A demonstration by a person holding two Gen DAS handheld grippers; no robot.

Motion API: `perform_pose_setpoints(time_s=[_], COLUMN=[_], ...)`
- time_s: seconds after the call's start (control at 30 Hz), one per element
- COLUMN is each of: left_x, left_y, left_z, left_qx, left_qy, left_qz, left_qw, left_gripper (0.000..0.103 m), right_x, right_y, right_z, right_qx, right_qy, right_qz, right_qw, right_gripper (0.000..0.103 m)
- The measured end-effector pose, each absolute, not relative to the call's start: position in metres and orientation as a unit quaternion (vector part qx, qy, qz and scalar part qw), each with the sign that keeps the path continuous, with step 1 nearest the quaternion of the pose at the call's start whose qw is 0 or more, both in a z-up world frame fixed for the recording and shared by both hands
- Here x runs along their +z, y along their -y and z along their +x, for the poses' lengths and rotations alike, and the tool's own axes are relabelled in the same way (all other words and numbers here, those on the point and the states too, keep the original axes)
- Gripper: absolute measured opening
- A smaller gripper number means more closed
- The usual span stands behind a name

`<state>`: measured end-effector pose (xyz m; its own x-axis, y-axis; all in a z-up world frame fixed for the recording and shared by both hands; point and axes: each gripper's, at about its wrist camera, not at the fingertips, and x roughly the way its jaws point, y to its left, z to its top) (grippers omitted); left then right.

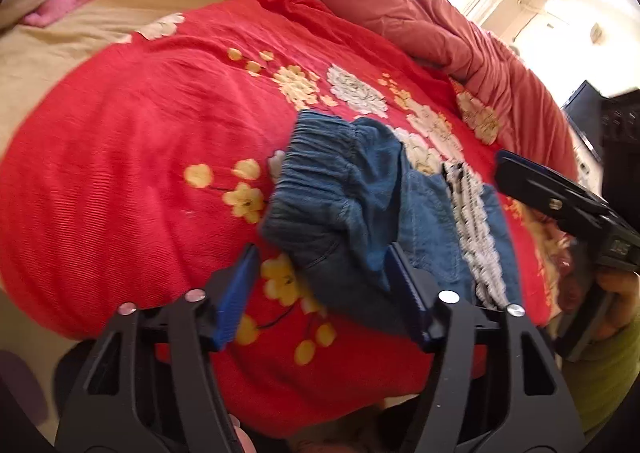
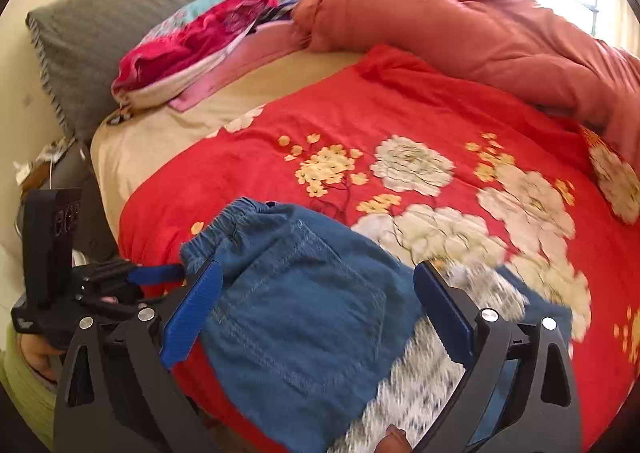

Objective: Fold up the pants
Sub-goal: 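Grasp the waistband end with the left tool while the right tool grasps the denim beside it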

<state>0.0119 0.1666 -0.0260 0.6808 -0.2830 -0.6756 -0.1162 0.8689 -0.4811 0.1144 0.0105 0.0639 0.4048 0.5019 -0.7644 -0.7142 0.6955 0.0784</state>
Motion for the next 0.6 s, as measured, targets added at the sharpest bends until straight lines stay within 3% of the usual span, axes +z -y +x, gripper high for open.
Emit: perform_pose_setpoints(time_s=[0.53,0.57,0.6], left_x=[-0.046,-0.046,-0.046], left_y=[-0.157,-0.156,-0.154], left_z=[0.023,0.025,0.025], left_qx=[-0.038,-0.036,-0.033], left_qy=[-0.384,-0.382,-0.379], left_qz=[-0.237,-0.234,-0.228], left_qw=[0.892,0.893,0.896], left_gripper=[0.049,0.049,0.049], right_x=[0.001,-0.003,-0.006], right_y=[-0.113,-0.116,-0.118], right_z=[0.164,0.167,0.168], right_qx=[0.457,0.462,0.47], right_qy=[-0.477,-0.484,-0.491], right_qz=[-0.211,-0.207,-0.203], right_qw=[0.721,0.714,0.705], right_gripper=[0.095,0.091,0.073])
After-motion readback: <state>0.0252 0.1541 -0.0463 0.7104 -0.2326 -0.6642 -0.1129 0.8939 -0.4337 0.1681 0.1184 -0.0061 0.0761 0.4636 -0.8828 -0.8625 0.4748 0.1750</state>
